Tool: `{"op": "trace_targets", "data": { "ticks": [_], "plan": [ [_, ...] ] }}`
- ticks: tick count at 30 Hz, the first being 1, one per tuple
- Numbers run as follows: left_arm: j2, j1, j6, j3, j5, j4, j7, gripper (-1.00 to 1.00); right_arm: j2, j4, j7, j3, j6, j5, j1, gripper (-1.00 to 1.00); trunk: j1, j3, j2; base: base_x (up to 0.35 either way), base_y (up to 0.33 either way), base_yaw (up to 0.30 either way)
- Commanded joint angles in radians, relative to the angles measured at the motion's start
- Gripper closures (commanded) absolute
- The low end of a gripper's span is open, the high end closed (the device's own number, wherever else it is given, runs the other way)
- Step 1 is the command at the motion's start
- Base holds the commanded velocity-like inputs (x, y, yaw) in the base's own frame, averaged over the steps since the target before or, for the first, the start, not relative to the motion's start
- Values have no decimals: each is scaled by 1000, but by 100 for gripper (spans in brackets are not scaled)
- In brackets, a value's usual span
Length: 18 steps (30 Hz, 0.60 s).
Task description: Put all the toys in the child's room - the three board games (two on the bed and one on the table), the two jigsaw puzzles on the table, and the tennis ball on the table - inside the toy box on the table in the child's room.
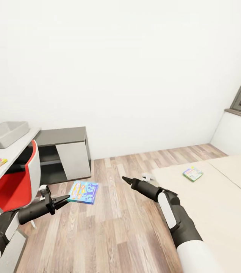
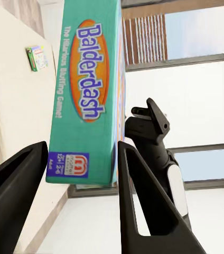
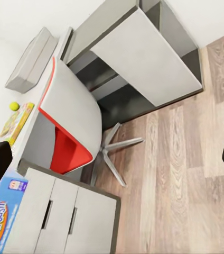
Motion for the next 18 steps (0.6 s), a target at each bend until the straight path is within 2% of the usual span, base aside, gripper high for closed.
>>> {"op": "trace_targets", "data": {
  "ticks": [1,18],
  "plan": [
    [0,-1,12,1,4,0,-3,100,0,0,0,-1,5,-6,-1,-100,1,-2,-2,0,0,291],
    [0,-1,10,1,7,0,-3,100,0,0,0,-2,0,-7,-1,-100,1,-2,-2,0,0,290]
  ]
}}
